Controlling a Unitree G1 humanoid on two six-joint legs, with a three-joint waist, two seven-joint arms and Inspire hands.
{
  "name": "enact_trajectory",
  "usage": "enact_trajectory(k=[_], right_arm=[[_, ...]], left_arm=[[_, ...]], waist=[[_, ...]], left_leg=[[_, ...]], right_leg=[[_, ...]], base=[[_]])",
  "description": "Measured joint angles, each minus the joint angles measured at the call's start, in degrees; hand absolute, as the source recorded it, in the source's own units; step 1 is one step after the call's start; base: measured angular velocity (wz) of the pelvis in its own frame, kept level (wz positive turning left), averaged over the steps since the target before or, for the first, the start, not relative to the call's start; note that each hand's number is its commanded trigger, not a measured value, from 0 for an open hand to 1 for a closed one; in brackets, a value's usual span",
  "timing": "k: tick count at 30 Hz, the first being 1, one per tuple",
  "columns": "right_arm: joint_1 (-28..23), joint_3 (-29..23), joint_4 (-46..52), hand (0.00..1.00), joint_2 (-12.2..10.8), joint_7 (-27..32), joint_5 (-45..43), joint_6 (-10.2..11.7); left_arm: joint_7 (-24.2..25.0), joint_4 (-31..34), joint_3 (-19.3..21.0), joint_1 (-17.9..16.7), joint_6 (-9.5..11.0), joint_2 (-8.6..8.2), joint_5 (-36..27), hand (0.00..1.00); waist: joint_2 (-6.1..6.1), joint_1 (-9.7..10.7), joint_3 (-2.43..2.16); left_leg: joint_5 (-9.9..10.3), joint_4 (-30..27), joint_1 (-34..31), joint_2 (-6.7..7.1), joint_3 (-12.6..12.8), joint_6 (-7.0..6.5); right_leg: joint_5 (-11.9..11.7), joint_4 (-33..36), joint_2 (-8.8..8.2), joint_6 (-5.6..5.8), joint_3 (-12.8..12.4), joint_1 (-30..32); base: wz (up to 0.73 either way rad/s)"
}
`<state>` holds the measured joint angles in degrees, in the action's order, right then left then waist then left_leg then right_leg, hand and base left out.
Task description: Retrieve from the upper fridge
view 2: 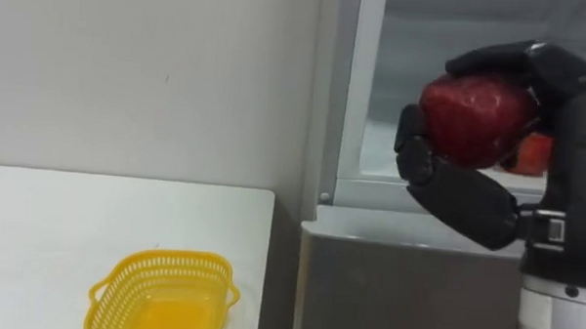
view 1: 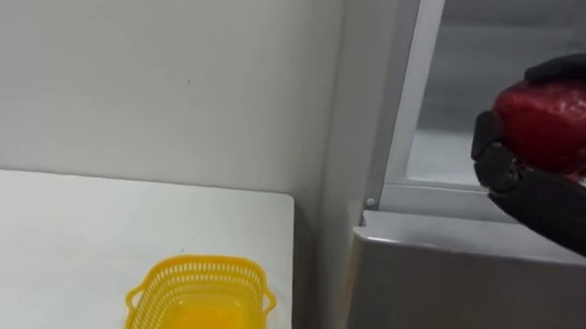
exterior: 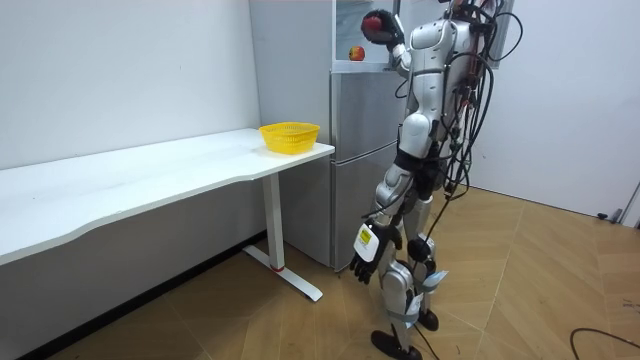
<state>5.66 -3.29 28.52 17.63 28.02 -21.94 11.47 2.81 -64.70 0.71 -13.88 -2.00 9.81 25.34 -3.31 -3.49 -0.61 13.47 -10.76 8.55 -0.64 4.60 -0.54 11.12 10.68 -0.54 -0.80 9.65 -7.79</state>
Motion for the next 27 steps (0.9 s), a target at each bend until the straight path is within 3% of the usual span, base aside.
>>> enact_trajectory(k=[5,8,14,17,22,27], right_arm=[[0.2,2.9,1.8,1.00,-0.5,-0.3,-5.7,2.8],[0.2,5.0,1.8,1.00,-0.4,-1.9,-8.4,2.8],[2.4,10.0,1.4,1.00,0.1,-6.0,-14.2,2.1],[5.8,13.4,-1.0,1.00,1.6,-7.4,-15.0,2.1],[10.5,15.9,-6.8,1.00,3.0,-10.9,-16.8,-0.5],[14.1,20.2,-12.0,1.00,3.1,-13.9,-17.0,-1.2]], left_arm=[[0.1,-0.4,-1.2,0.9,0.9,0.03,-1.0,0.00],[0.4,-2.0,-2.1,2.6,1.3,0.01,-1.0,0.00],[1.9,-2.2,-3.6,3.4,1.3,0.37,-1.0,0.00],[3.1,-2.2,-4.5,4.1,1.3,0.81,-1.0,0.00],[4.1,-1.8,-4.2,4.4,1.3,3.18,-1.0,0.00],[5.4,-1.7,-3.7,4.1,1.3,4.71,-0.7,0.00]], waist=[[0.19,-0.1,0.17],[0.26,-0.6,0.59],[-0.41,-3.1,0.73],[-1.60,-4.1,1.14],[-4.19,-5.8,0.78],[-5.40,-8.5,1.20]], left_leg=[[0.0,0.0,0.1,0.01,0.0,0.00],[0.0,0.3,0.0,-0.06,-0.1,0.00],[0.0,0.9,0.0,-0.06,-0.5,0.02],[-0.1,0.5,-0.4,0.10,-1.7,0.00],[-0.1,-0.2,-0.7,0.23,-3.3,0.01],[-0.1,-0.3,-0.2,0.41,-4.8,0.00]], right_leg=[[0.0,0.0,-0.02,0.01,0.0,-0.4],[0.0,0.1,0.02,-0.02,0.1,-0.2],[0.0,0.2,0.01,-0.02,0.7,0.0],[0.0,0.2,-0.19,0.00,1.8,0.0],[0.0,0.0,-0.28,0.00,3.4,-0.7],[0.0,-0.3,-0.52,0.01,5.8,-2.0]], base=[[0.00],[0.00],[0.03],[0.13],[0.19],[0.11]])
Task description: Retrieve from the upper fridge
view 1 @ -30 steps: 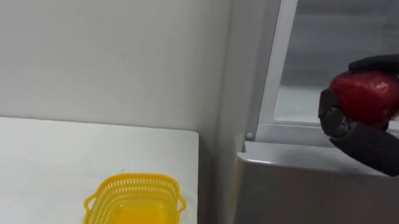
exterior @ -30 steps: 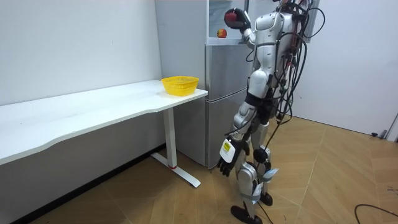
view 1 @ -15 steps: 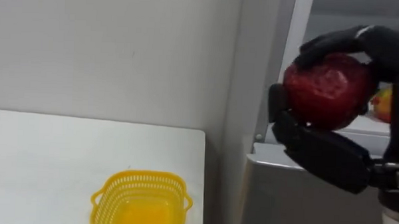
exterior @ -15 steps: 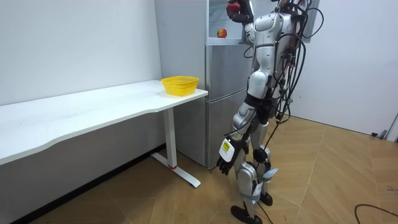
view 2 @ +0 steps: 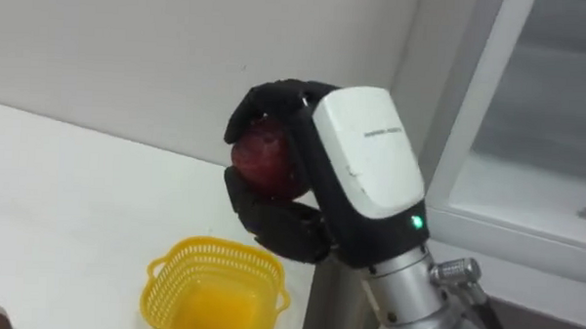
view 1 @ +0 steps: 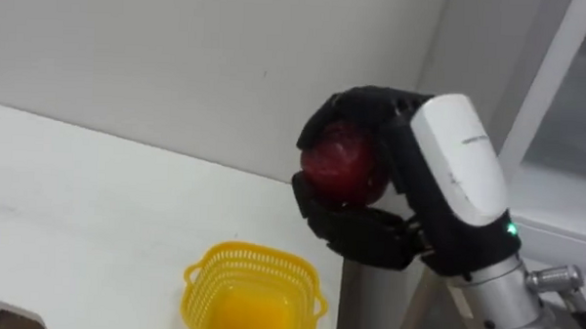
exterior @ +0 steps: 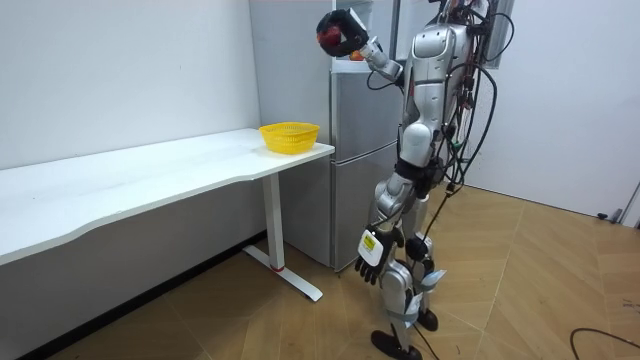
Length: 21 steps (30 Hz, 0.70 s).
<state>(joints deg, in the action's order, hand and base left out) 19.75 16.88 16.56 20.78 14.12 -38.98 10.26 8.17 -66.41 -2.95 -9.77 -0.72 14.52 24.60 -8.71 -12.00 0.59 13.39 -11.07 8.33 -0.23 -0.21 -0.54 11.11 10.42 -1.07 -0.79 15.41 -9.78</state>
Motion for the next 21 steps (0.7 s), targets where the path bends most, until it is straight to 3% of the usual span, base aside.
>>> enact_trajectory(k=[3,7,9,14,17,19,21], right_arm=[[0.1,1.8,-3.9,1.00,0.1,-1.7,0.0,-0.5],[0.1,3.4,-9.1,1.00,1.2,-2.5,0.2,-1.0],[0.5,5.1,-13.1,1.00,3.0,-2.4,1.0,-1.6],[1.2,7.4,-25.9,1.00,3.7,-2.5,2.2,-2.3],[1.3,7.4,-32.3,1.00,3.7,-2.5,4.5,-4.2],[1.4,7.4,-35.6,1.00,3.7,-2.5,6.0,-4.5],[1.4,7.4,-37.3,1.00,3.7,-3.0,7.7,-6.2]], left_arm=[[0.4,0.5,0.7,0.0,-0.2,0.86,0.9,0.00],[1.0,0.3,1.4,-0.6,-0.3,0.88,0.9,0.00],[1.0,0.1,1.6,-1.1,-1.1,1.27,0.8,0.00],[1.1,1.4,1.8,-1.0,-2.0,2.39,0.9,0.00],[1.0,2.5,2.6,-0.5,-2.1,2.74,0.9,0.00],[0.9,2.5,2.7,0.1,-3.0,2.80,0.9,0.00],[0.8,2.5,2.9,0.3,-3.4,2.86,0.9,0.00]], waist=[[-0.83,-1.4,0.27],[-1.45,-3.9,0.25],[-2.41,-4.3,0.30],[-4.53,-6.2,0.21],[-5.51,-8.0,0.42],[-5.74,-8.4,0.46],[-5.97,-8.9,0.44]], left_leg=[[0.0,-0.4,-0.6,0.06,-1.4,0.00],[0.0,-0.3,-0.9,0.12,-2.3,0.01],[-0.1,-0.5,-1.5,0.45,-4.0,0.12],[-0.6,-1.4,-3.3,1.05,-6.2,0.20],[-0.7,-2.3,-5.1,1.23,-6.8,0.23],[-0.7,-2.7,-5.9,1.36,-7.5,0.27],[-0.7,-3.2,-6.9,1.42,-7.9,0.33]], right_leg=[[0.0,0.1,-0.01,0.06,1.3,-0.2],[0.0,0.2,-0.13,0.06,2.5,-0.2],[0.1,0.2,-0.41,0.12,4.5,-0.4],[0.1,0.2,-0.78,0.23,6.6,-0.1],[0.2,0.1,-0.86,0.25,7.4,0.8],[0.2,0.1,-0.91,0.25,8.1,1.1],[0.2,0.1,-0.90,0.25,8.4,1.7]], base=[[0.26],[0.14],[0.31],[0.29],[0.17],[0.19],[0.11]])
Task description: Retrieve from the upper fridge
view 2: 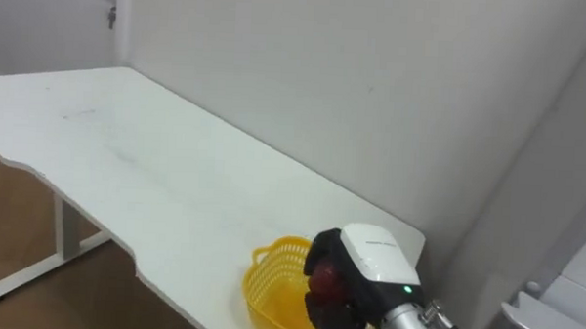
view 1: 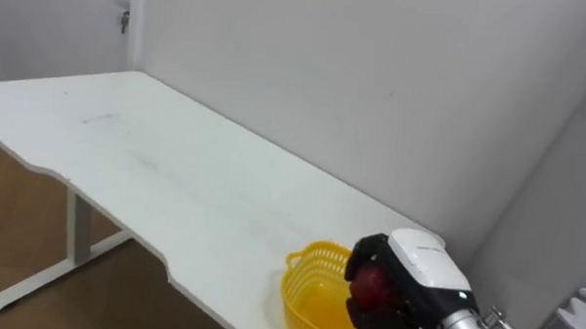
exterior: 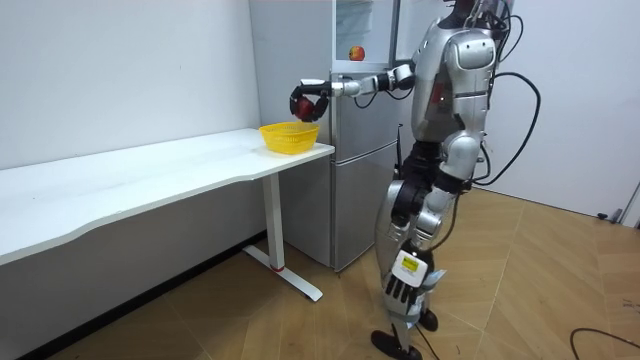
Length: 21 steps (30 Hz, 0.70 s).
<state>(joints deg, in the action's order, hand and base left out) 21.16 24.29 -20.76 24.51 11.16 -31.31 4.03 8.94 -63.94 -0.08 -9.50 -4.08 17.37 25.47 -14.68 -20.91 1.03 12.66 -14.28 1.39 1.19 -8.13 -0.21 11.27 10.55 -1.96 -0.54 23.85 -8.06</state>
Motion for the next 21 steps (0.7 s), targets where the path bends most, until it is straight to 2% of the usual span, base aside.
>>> enact_trajectory(k=[3,9,12,20,21], right_arm=[[0.1,0.0,-1.7,1.00,0.0,-0.1,2.4,-0.6],[0.1,0.1,-2.8,1.00,0.2,-0.2,4.5,-1.1],[0.2,0.2,-5.6,1.00,0.2,-0.2,4.9,-1.2],[0.3,0.2,-8.6,1.00,0.1,-2.3,6.2,-2.7],[0.3,0.2,-8.6,0.97,0.1,-2.6,6.4,-2.7]], left_arm=[[-0.1,0.0,0.0,0.0,-0.9,0.00,0.0,0.00],[0.2,0.0,0.0,-0.2,-1.0,0.15,0.0,0.00],[0.4,0.0,0.1,-0.2,-1.1,0.15,0.2,0.00],[1.4,1.6,1.1,-1.7,-2.0,0.33,1.7,0.00],[1.8,2.3,1.1,-2.0,-2.0,0.36,1.7,0.00]], waist=[[0.05,-0.2,0.05],[-0.02,-0.4,0.07],[-0.14,-1.6,0.10],[-0.07,-2.2,0.22],[-0.06,-2.2,0.23]], left_leg=[[0.0,-0.5,-0.8,0.06,-0.1,0.01],[0.0,-0.5,-1.3,0.43,-1.7,0.04],[0.0,-0.5,-1.3,0.52,-2.0,0.04],[-0.1,-0.5,-1.6,0.69,-2.7,0.01],[-0.1,-0.5,-1.6,0.68,-2.8,0.01]], right_leg=[[0.0,0.0,-0.02,0.00,0.2,0.6],[0.0,0.0,-0.22,0.00,1.5,0.7],[0.0,0.0,-0.27,0.00,1.7,0.6],[0.0,0.0,-0.47,0.02,2.4,0.6],[0.0,0.0,-0.47,0.02,2.4,0.6]], base=[[0.04],[0.09],[0.06],[0.04],[0.03]])
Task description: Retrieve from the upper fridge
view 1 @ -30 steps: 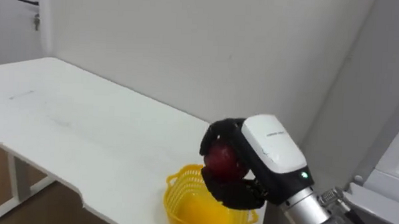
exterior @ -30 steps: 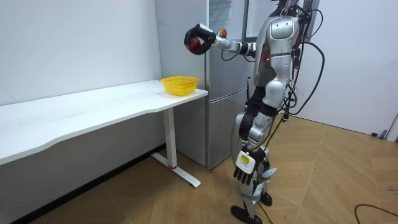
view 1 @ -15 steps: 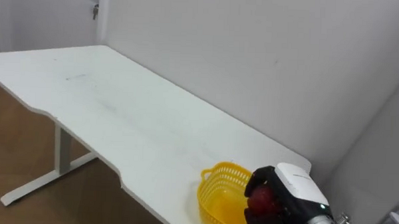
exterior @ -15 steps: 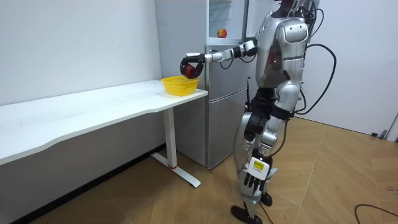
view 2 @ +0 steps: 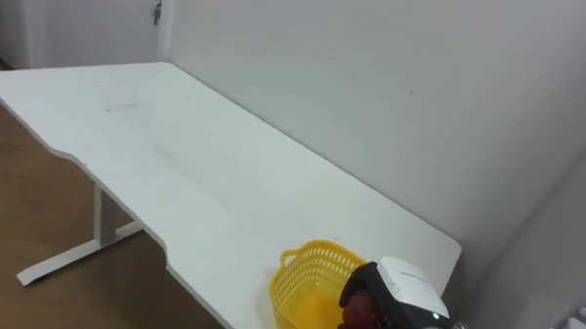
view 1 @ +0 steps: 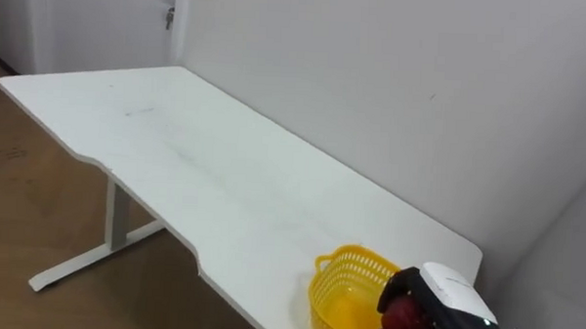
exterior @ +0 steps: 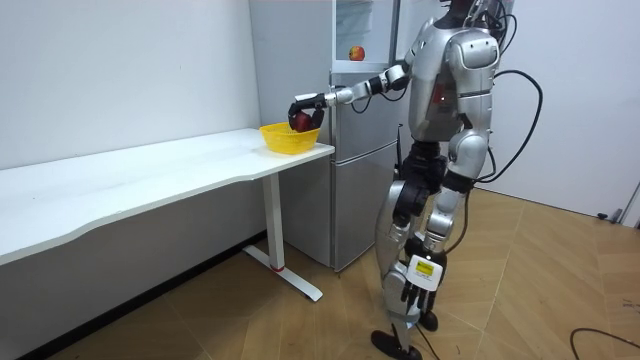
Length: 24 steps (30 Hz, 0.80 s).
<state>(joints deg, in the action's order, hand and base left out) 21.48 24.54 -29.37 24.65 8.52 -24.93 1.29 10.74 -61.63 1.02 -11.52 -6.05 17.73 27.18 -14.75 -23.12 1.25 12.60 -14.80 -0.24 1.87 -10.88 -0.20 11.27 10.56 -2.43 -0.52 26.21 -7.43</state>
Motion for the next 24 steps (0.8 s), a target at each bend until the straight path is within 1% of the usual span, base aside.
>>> enact_trajectory(k=[1,2,3,5,7,11,18,20,24], right_arm=[[0.0,0.0,0.0,0.85,0.0,-0.1,0.0,0.0],[0.0,0.1,-0.3,0.55,0.0,-0.1,0.0,0.0],[0.0,0.1,-0.8,0.00,0.0,-0.1,0.0,0.0],[0.0,0.1,-1.5,0.00,0.0,-0.3,0.0,0.0],[0.0,0.1,-1.5,0.00,0.0,-0.5,0.1,0.0],[0.5,0.1,-1.4,0.00,0.0,-0.5,0.4,0.0],[2.8,0.1,-1.2,0.00,0.0,-0.6,2.3,0.1],[2.9,0.1,-0.2,0.00,0.0,-0.6,2.3,0.1],[2.9,0.1,1.0,0.00,0.0,-0.6,2.3,0.1]], left_arm=[[0.1,0.2,0.0,-0.2,0.0,0.00,0.0,0.00],[0.2,0.5,0.0,-0.3,0.0,-0.01,0.0,0.00],[0.2,1.0,0.0,-0.5,0.0,0.00,0.0,0.00],[0.3,1.5,0.0,-0.5,0.0,0.00,0.0,0.00],[0.2,1.5,0.0,-0.5,0.1,0.01,0.0,0.00],[0.2,1.5,0.0,-0.6,0.1,0.06,0.0,0.00],[0.2,2.1,0.0,-0.8,0.1,0.10,0.0,0.00],[0.2,2.2,0.0,-0.9,0.0,0.11,0.0,0.00],[0.2,3.6,0.0,-1.9,-0.4,0.10,0.0,0.00]], waist=[[0.01,-0.1,0.01],[0.00,-0.2,0.01],[-0.01,-0.4,0.01],[-0.04,-0.6,0.05],[-0.02,-0.7,0.20],[-0.05,-0.7,0.68],[0.01,-0.6,0.69],[0.07,-0.6,0.69],[0.43,-0.6,0.57]], left_leg=[[0.0,0.0,0.0,0.00,0.0,0.00],[0.0,0.0,0.0,-0.02,-0.1,0.00],[0.0,0.0,0.0,-0.02,-0.1,0.00],[0.0,0.0,0.0,-0.02,-0.2,0.01],[0.0,0.0,0.0,-0.02,0.0,0.01],[0.0,0.0,-0.1,-0.01,0.0,0.01],[0.0,-0.6,-0.3,-0.09,0.2,0.01],[0.0,-0.6,-0.2,-0.09,0.4,0.01],[0.0,-0.7,-0.2,-0.09,0.6,0.01]], right_leg=[[0.0,0.0,0.00,0.00,0.0,0.0],[0.0,0.0,-0.03,0.00,0.0,0.0],[0.0,0.0,-0.04,0.01,0.0,0.0],[0.0,0.0,0.00,0.01,0.0,0.0],[0.0,0.0,0.06,0.01,-0.6,0.0],[0.0,0.0,0.22,0.01,-1.0,0.2],[0.0,-0.1,0.35,0.01,-1.6,0.3],[0.0,-0.1,0.38,0.01,-2.3,0.3],[0.0,-0.1,0.37,0.01,-2.4,0.3]], base=[[0.00],[0.00],[0.00],[0.00],[0.00],[0.00],[0.00],[-0.02],[-0.03]])
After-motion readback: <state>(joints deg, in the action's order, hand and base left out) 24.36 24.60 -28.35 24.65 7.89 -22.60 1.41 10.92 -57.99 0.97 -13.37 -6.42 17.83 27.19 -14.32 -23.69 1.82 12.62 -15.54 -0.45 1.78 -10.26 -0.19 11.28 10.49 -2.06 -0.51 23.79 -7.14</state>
